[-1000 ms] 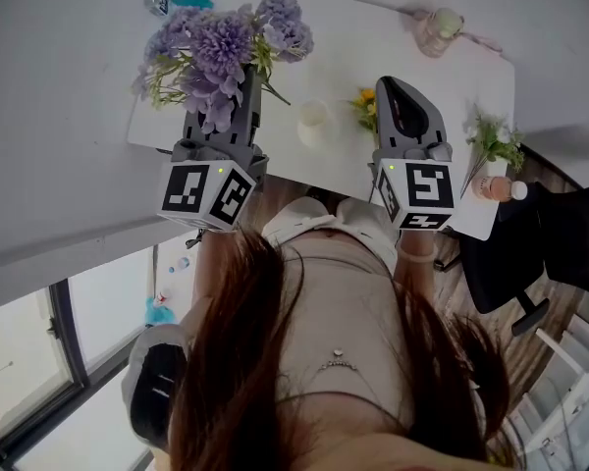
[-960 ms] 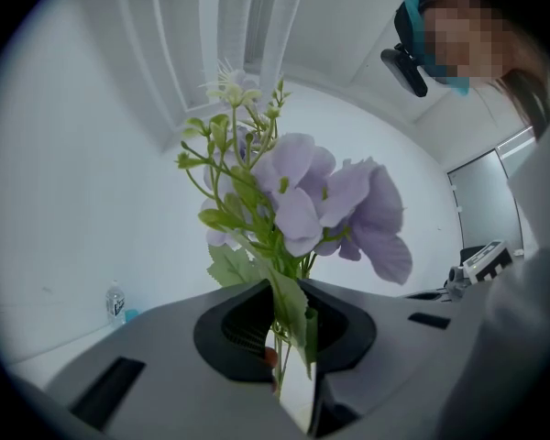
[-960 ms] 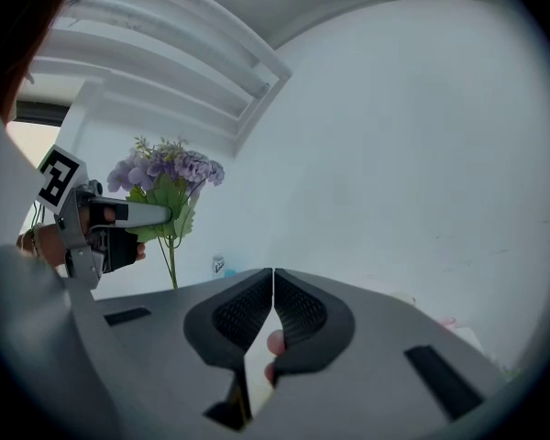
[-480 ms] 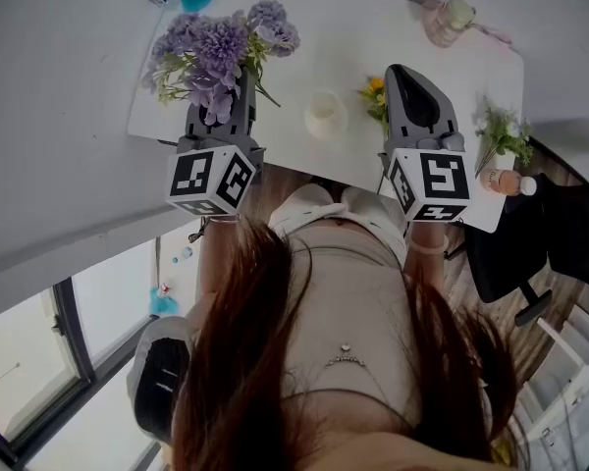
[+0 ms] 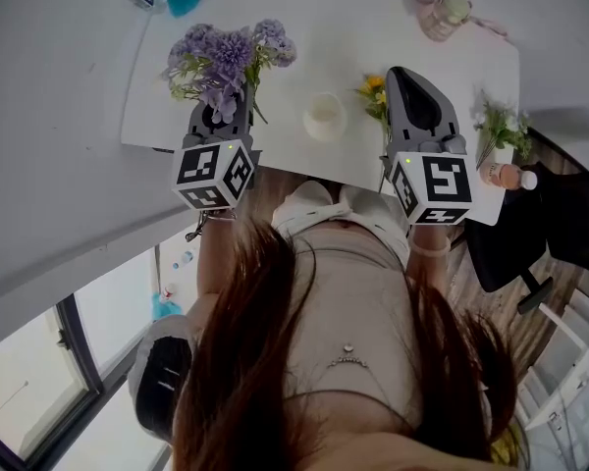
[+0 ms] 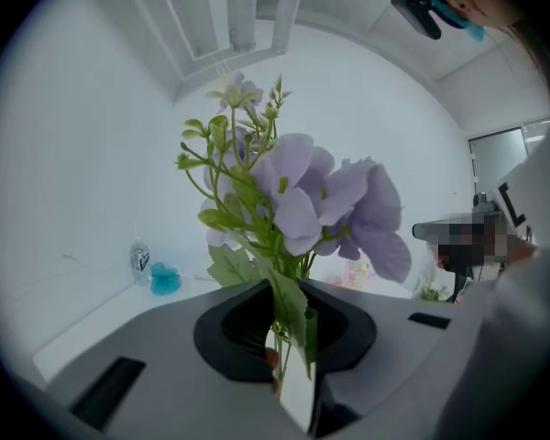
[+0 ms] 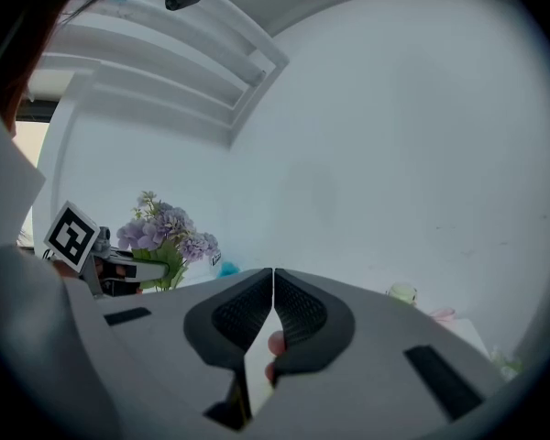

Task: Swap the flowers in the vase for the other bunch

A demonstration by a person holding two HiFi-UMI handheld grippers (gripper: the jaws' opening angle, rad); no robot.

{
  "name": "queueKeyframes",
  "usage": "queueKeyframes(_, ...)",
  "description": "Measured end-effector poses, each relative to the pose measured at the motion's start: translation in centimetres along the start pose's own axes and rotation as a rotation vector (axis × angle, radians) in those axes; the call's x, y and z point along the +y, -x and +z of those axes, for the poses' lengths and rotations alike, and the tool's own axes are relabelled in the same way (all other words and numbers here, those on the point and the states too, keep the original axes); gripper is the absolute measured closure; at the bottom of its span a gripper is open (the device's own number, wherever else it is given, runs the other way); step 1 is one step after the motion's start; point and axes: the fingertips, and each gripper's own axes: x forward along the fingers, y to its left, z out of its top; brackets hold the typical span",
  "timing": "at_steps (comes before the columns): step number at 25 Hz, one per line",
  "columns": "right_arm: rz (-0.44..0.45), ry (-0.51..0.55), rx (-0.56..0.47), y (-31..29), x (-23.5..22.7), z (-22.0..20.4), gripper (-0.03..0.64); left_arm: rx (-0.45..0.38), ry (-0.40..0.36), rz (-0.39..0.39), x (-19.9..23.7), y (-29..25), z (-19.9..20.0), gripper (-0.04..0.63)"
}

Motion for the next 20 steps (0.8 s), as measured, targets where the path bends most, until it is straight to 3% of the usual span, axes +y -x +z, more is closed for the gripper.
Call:
queueKeyframes(7, -0.054, 0.011, 0.033, -0.2, -0.3, -0.7, 0.589, 0.120, -0.007, -0.013, 1.7, -2.0, -3.4, 0.546)
queueKeyframes(20, -0.154, 0.013, 0.072, -0.1, -1.7, -1.6, 0.589, 0.268, -0.016, -0.085, 2.3, -5.8, -7.7, 0.546)
